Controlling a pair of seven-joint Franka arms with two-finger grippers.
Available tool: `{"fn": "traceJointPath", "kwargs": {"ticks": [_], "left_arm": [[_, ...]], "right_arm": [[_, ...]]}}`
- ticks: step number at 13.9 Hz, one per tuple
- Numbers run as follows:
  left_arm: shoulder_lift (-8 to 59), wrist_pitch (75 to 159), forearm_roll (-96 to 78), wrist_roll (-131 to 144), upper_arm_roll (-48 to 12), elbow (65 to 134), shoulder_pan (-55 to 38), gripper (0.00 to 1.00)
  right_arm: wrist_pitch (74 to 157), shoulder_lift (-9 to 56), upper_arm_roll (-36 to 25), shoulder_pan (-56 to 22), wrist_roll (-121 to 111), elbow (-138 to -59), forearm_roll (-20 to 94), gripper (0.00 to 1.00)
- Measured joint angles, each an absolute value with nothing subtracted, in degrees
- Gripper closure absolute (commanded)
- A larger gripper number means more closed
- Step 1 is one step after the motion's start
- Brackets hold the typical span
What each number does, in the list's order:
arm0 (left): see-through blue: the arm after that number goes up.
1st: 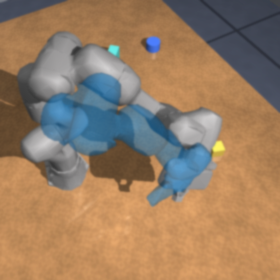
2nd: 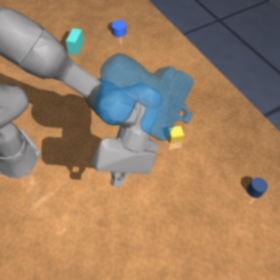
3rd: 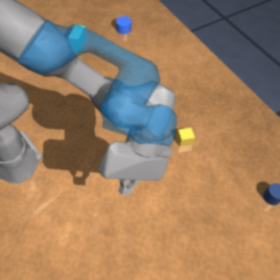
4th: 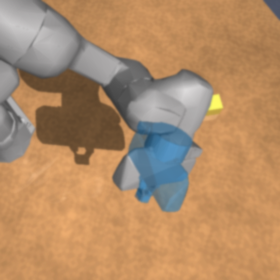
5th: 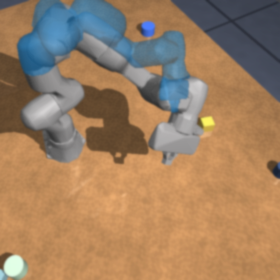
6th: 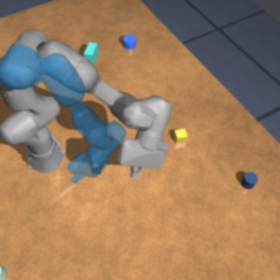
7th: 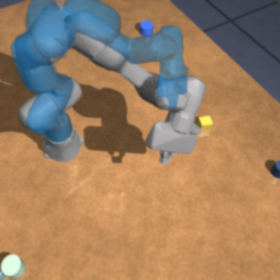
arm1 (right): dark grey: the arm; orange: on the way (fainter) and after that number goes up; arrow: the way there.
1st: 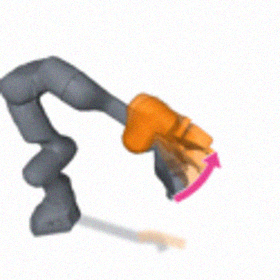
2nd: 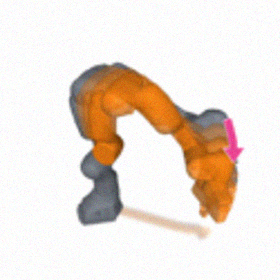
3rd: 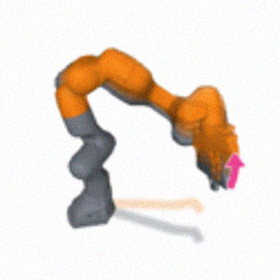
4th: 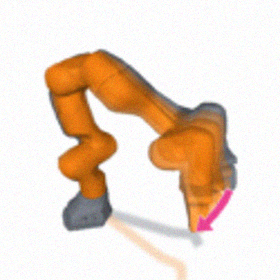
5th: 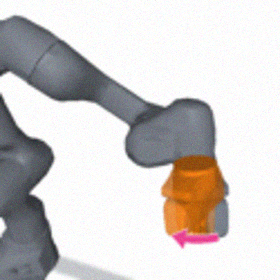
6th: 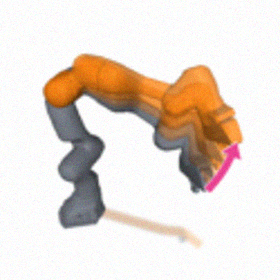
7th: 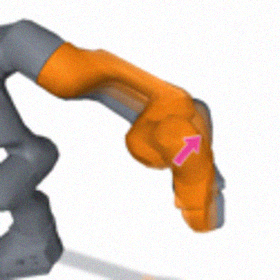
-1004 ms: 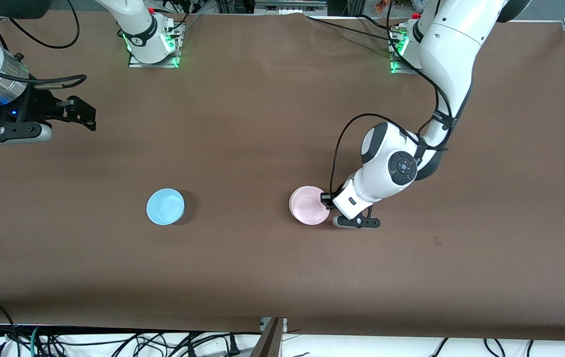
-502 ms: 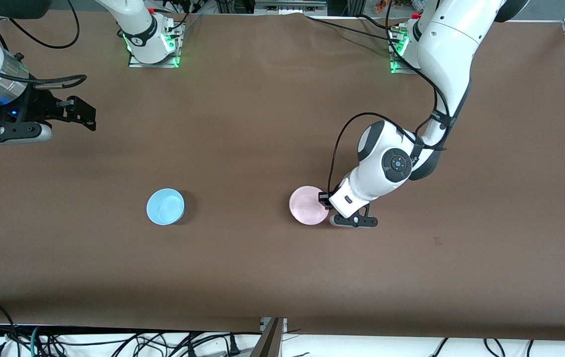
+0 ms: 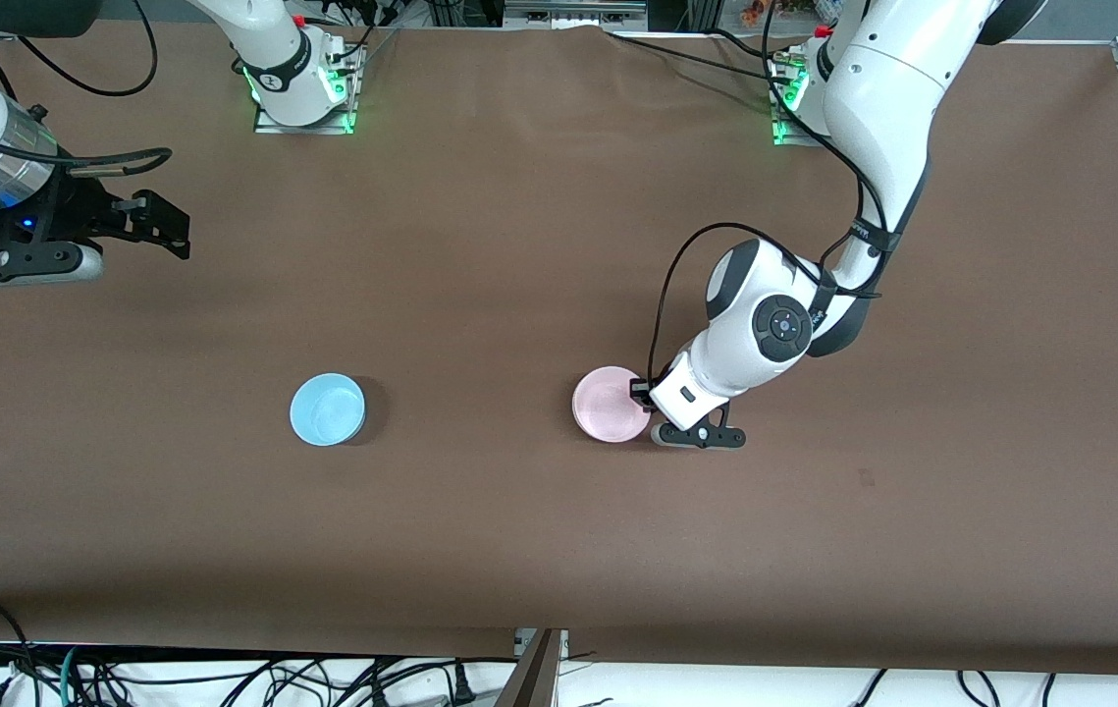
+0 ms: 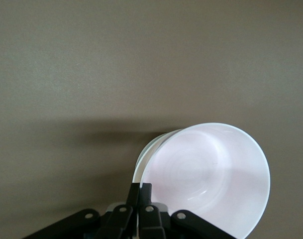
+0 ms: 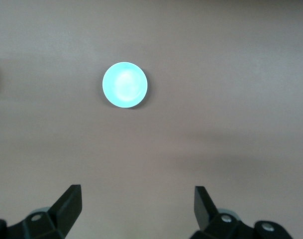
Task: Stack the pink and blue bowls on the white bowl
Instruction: 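Lower the pink bowl into the white bowl and open the left gripper, then withdraw the left gripper while the right gripper reaches toward the blue bowl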
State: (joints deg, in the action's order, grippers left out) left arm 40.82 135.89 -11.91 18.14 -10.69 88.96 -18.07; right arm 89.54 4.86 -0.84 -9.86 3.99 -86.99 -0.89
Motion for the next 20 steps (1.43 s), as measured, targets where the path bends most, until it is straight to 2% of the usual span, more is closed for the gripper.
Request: {"fn": "traceJointPath", "kwargs": {"ticks": [7,8,9,11,12,17,20], "left_arm": [[41.70,135.89,-11.91,18.14,-10.69,89.07,-18.11,1.00],[41.93,135.89,-11.91,18.16,-10.69,89.08,-18.11,0.84],[42.07,135.89,-11.91,18.19,-10.69,89.10,-18.11,0.53],[42.13,135.89,-11.91,18.30,-10.69,89.11,-18.11,0.11],[42.13,135.89,-11.91,18.48,-10.68,89.11,-18.11,0.00],[40.92,134.45,-11.91,19.02,-10.24,88.37,-17.17,0.00],[35.24,125.15,-11.91,19.02,-7.67,87.16,-13.54,0.00]], "right_arm": [[89.54,4.86,-0.85,-9.86,3.99,-86.99,-0.89,0.00],[89.54,4.86,-0.85,-9.86,3.99,-86.99,-0.89,0.00],[89.54,4.86,-0.85,-9.86,3.99,-86.99,-0.89,0.00],[89.54,4.86,-0.85,-9.86,3.99,-86.99,-0.89,0.00],[89.54,4.86,-0.85,-9.86,3.99,-86.99,-0.89,0.00],[89.54,4.86,-0.85,-9.86,3.99,-86.99,-0.89,0.00],[89.54,4.86,-0.87,-9.85,3.99,-86.99,-0.89,0.00]]}}
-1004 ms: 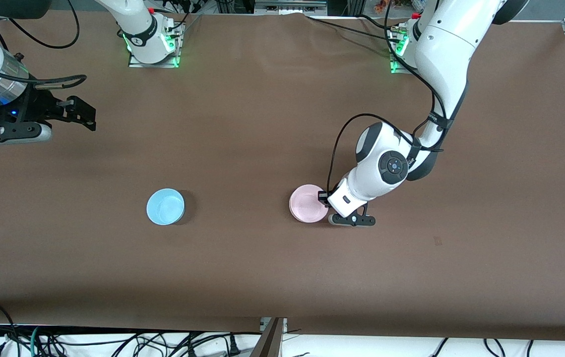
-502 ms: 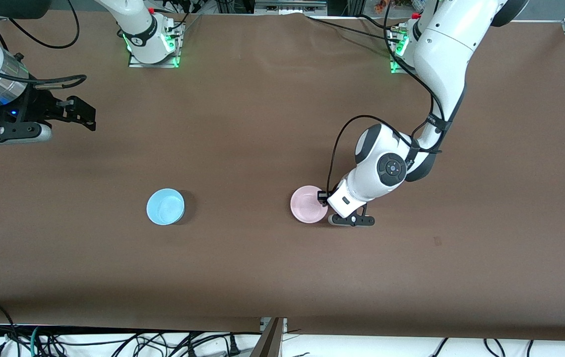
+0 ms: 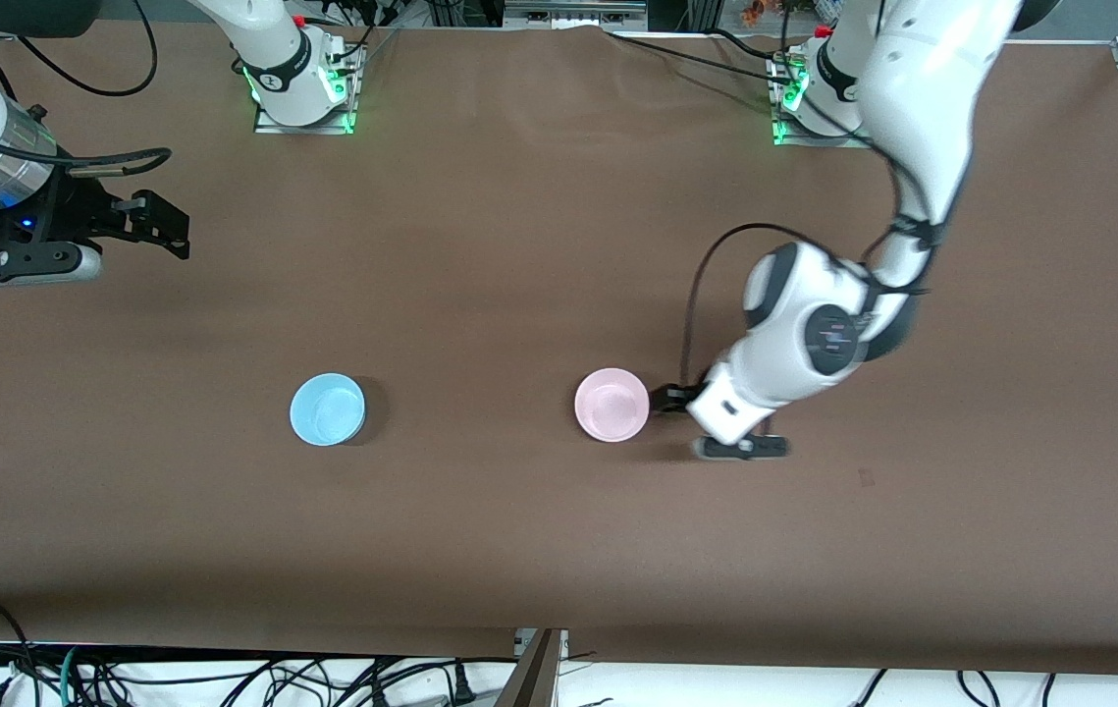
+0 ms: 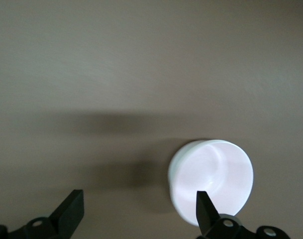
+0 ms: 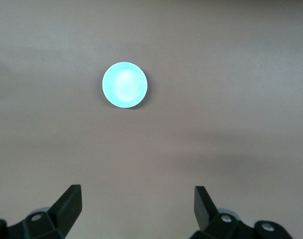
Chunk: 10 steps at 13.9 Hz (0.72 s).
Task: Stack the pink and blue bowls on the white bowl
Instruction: 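Withdraw the left gripper while the right gripper reaches toward the blue bowl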
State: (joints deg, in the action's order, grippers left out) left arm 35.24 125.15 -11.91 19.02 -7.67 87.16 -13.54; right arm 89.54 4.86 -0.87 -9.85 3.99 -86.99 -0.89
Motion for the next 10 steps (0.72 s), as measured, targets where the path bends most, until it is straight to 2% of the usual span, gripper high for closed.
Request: {"fn": "traceJointPath", "kwargs": {"ticks": [5,10], "left_arm": [[21.64,107.36,-11.29,18.80,-2.92,86.80,-3.91,0.00],[14.06,96.51,-2.90,14.40,-2.92,86.85,0.99,0.00]], "right_arm": [[89.55,4.86,-0.94,-9.83,3.99,-86.99,-0.91,0.00],[89.55,4.90,-1.04,-9.82,4.00,-87.05,-0.90,0.00]]}}
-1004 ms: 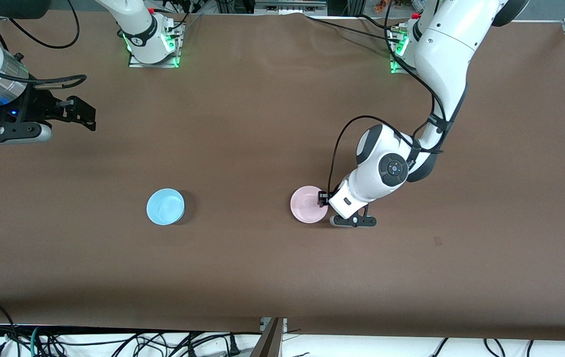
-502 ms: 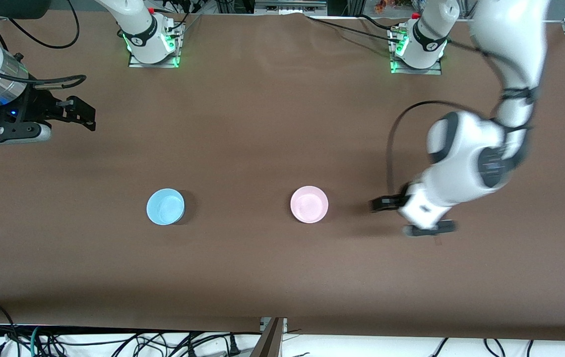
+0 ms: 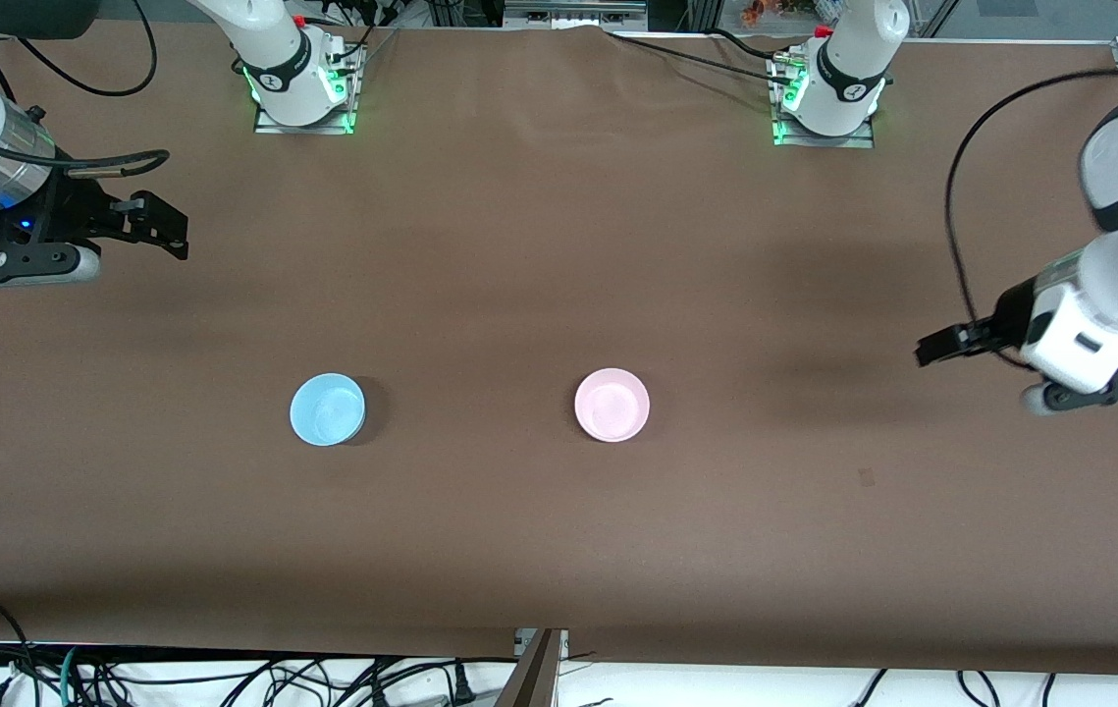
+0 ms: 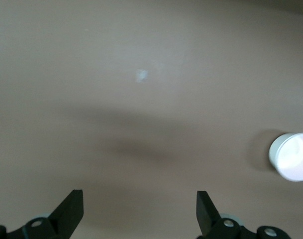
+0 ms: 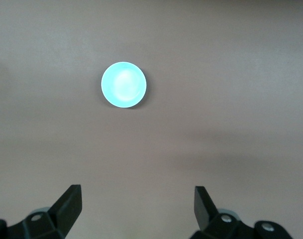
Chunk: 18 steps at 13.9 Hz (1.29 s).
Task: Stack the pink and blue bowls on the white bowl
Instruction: 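Withdraw the left gripper while the right gripper reaches toward the blue bowl, then grasp the light blue bowl rim with the right gripper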
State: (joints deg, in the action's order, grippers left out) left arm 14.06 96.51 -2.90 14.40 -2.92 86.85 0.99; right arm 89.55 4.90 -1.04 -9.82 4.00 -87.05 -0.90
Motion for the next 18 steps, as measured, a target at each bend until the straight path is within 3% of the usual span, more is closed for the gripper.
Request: {"fn": "traceJointPath", "kwargs": {"ticks": [3,8,13,18], "left_arm": [[11.63,91.53,-1.83,11.57,-2.90,85.80,2.64,0.00],[11.19,87.64,1.03,9.62,-3.37,82.54,2.69,0.00],[11.71,87.60,1.03,9.52,-3.57,82.54,2.68,0.00],[11.88,87.62,1.03,9.51,-3.84,81.71,2.49,0.00]], "right_arm": [[90.09,5.66,-1.03,-9.83,4.01,-87.50,-0.88,0.00],[97.13,15.59,-0.76,-11.08,4.06,-88.47,-0.86,0.00],[97.72,16.50,-0.80,-11.29,4.03,-88.99,-0.61,0.00],[114.99,19.99,-1.11,-11.02,1.84,-99.32,-0.60,0.01]]}}
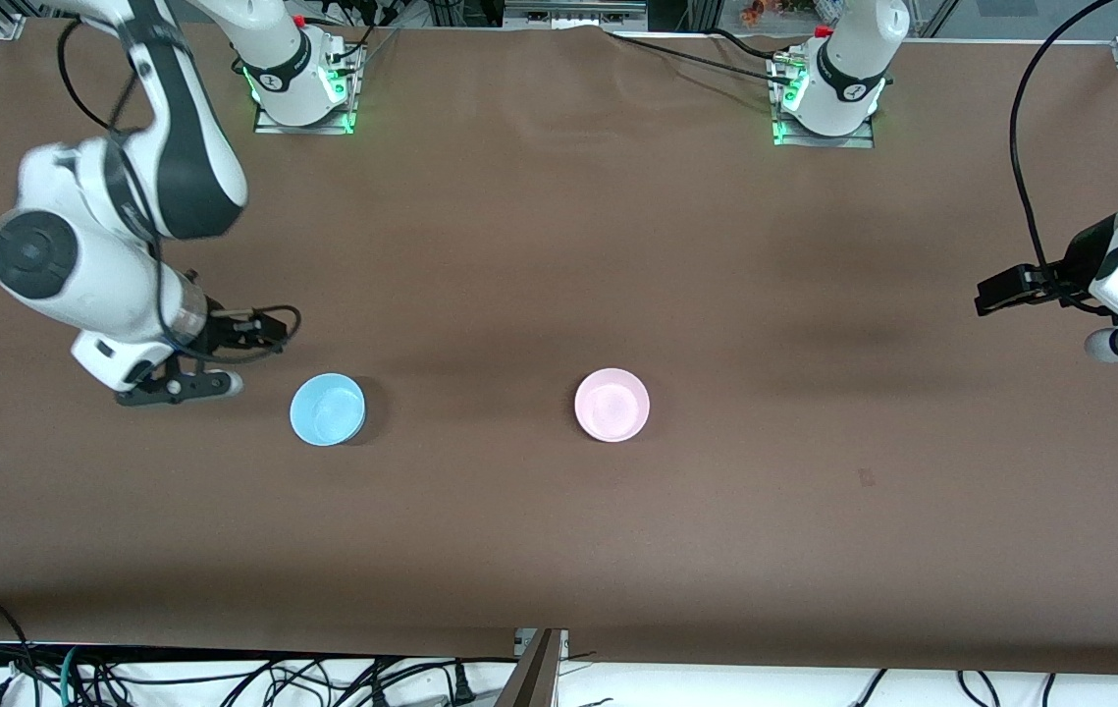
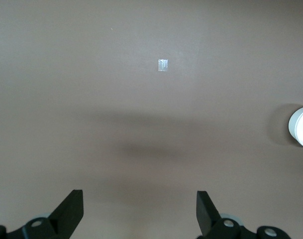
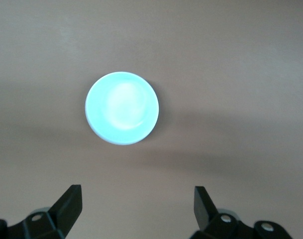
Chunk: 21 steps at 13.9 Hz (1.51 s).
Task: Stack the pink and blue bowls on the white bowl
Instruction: 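Grasp the light blue bowl rim with the right gripper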
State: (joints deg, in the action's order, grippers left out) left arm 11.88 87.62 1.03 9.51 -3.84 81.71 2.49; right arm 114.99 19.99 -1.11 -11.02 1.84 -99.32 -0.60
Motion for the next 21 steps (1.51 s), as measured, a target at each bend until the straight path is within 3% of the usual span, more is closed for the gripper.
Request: {"fn": "traceJointPath", "kwargs": {"ticks": [6,10,13,18,20,21], "left_arm": [[12.55,87.62,1.03,9.51,-3.94,81.37,2.31,0.00],[12.67,87.62,1.03,9.51,-3.95,81.21,2.29,0.00],[12.68,87.62,1.03,9.51,-3.95,81.01,2.30,0.00],[12.68,87.62,1.03,9.51,-3.96,80.91,2.31,0.00],[12.68,87.62,0.77,9.51,-3.97,80.88,2.31,0.00],[12.68,87.62,0.53,9.51,-3.97,80.88,2.30,0.00]], "right_arm": [[128.87,31.01,-1.33,-9.95,1.36,-100.32,-0.60,0.06],[132.12,33.77,-1.35,-9.86,1.42,-99.64,-0.60,0.20],[133.51,35.68,-1.35,-9.85,1.45,-98.39,-0.25,0.39],[134.30,37.23,-1.21,-9.98,1.50,-97.86,-0.04,0.86],[134.29,37.23,-1.10,-10.05,1.64,-97.82,0.05,1.00],[134.29,37.23,-1.04,-10.06,1.89,-97.80,0.08,1.00]]}}
